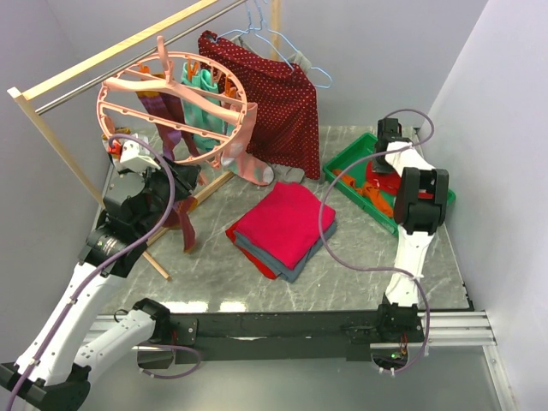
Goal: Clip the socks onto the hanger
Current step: Pick up the sock from the bin, then clamp the sock onto the hanger.
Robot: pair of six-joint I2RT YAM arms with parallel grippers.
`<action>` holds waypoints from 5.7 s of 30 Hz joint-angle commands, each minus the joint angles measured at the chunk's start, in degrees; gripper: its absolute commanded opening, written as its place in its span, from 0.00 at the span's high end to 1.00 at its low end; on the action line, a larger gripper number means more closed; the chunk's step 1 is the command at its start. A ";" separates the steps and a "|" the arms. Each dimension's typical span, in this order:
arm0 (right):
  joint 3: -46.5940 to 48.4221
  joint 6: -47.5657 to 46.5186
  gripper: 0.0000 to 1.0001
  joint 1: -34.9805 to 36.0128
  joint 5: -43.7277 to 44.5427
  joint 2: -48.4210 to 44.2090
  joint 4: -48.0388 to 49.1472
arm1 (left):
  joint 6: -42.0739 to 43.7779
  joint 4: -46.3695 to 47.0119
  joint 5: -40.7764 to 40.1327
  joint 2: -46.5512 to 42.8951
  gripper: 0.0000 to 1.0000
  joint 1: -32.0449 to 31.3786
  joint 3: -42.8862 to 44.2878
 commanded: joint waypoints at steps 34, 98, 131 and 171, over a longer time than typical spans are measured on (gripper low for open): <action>-35.81 31.41 1.00 17.99 -45.92 -65.36 39.73 | 0.21 -0.09 0.14 -0.43 0.99 -0.30 3.73; -32.13 54.49 1.00 51.84 -42.16 -33.98 66.75 | -2.60 3.16 1.46 -0.16 0.99 -0.47 2.41; -25.45 40.59 1.00 56.59 -30.99 -37.76 49.69 | -1.72 0.62 -2.76 1.33 0.99 -1.70 3.64; -23.60 36.03 1.00 58.52 -25.02 -39.78 46.53 | -0.58 -0.44 -7.95 1.59 0.99 -4.87 3.91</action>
